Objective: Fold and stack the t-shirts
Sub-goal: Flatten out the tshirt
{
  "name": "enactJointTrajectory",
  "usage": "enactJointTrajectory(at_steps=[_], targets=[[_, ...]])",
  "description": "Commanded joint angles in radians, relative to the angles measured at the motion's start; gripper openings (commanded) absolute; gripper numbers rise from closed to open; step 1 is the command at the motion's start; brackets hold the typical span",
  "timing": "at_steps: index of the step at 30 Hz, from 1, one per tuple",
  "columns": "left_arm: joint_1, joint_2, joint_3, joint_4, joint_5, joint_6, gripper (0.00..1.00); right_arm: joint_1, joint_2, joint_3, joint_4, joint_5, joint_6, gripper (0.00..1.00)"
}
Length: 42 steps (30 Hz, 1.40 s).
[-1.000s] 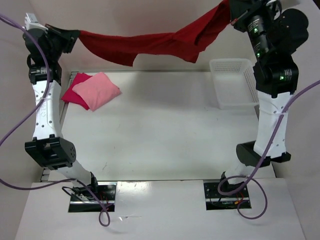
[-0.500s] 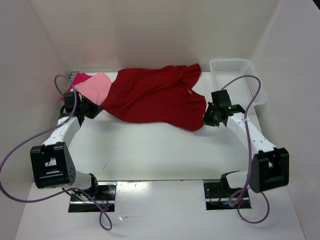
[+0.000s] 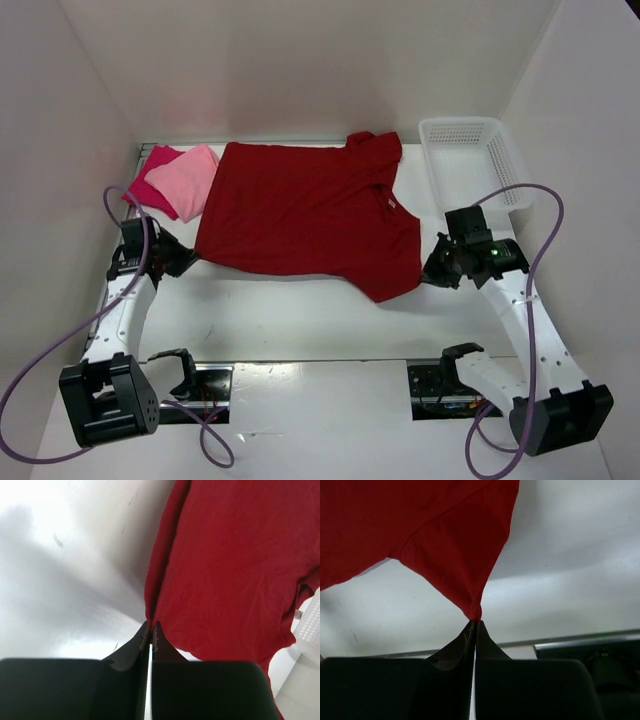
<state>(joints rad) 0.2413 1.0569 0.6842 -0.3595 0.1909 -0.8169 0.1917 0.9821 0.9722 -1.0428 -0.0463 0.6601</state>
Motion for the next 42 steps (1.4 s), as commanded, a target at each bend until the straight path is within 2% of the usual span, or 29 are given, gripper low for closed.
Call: enactJointTrajectory(at_steps=[1, 4, 10, 17, 20, 23, 25, 26, 27, 29, 30, 32, 33, 35, 36, 42], targets=[[0.007, -0.021, 0.001, -0.148, 0.01, 0.007, 0.0, -0.003, -0.045, 0.052, -0.167, 0.01, 0.03, 0.0], [0.007, -0.032, 0.023, -0.186, 0.033, 0.007, 0.0, -0.003, -0.056, 0.071, -0.2, 0.01, 0.039, 0.0], [0.007, 0.024, 0.014, -0.098, 0.006, -0.016, 0.0, -0.003, 0.027, 0.026, -0.013, -0.073, 0.059, 0.0], [0.007, 0.228, 0.132, 0.017, 0.004, -0.025, 0.0, -0.072, 0.3, 0.134, 0.266, -0.055, 0.024, 0.0], [0.007, 0.282, 0.169, 0.027, -0.019, -0.025, 0.0, -0.081, 0.365, 0.171, 0.291, -0.055, 0.013, 0.0], [0.007, 0.223, 0.19, 0.022, 0.028, -0.011, 0.0, -0.081, 0.337, 0.207, 0.291, -0.057, 0.004, 0.0], [-0.002, 0.201, 0.265, 0.008, 0.085, -0.022, 0.0, -0.081, 0.325, 0.356, 0.248, -0.056, -0.02, 0.0], [-0.014, 0.222, 0.397, -0.007, 0.109, -0.034, 0.0, -0.081, 0.335, 0.44, 0.222, -0.056, -0.036, 0.0], [-0.025, 0.238, 0.469, -0.007, 0.136, -0.05, 0.0, -0.081, 0.352, 0.637, 0.196, -0.056, -0.048, 0.0], [-0.034, 0.262, 0.605, -0.007, 0.179, -0.074, 0.0, -0.081, 0.398, 0.842, 0.129, -0.034, -0.048, 0.0], [-0.034, 0.274, 0.762, -0.007, 0.188, -0.074, 0.0, -0.081, 0.398, 1.014, 0.119, -0.012, -0.057, 0.0], [-0.034, 0.321, 0.93, -0.032, 0.188, -0.074, 0.0, -0.081, 0.408, 1.205, 0.119, 0.02, -0.057, 0.0], [-0.034, 0.348, 1.084, -0.048, 0.176, -0.074, 0.0, -0.081, 0.423, 1.271, 0.119, 0.031, -0.069, 0.0], [-0.022, 0.37, 1.211, -0.078, 0.156, -0.074, 0.0, -0.081, 0.46, 1.415, 0.078, 0.04, -0.079, 0.0], [-0.022, 0.38, 1.254, -0.091, 0.156, -0.074, 0.0, -0.081, 0.477, 1.506, 0.078, 0.049, -0.079, 0.0], [0.006, 0.38, 1.4, -0.124, 0.134, -0.064, 0.0, -0.081, 0.477, 1.669, 0.148, 0.036, -0.065, 0.0]])
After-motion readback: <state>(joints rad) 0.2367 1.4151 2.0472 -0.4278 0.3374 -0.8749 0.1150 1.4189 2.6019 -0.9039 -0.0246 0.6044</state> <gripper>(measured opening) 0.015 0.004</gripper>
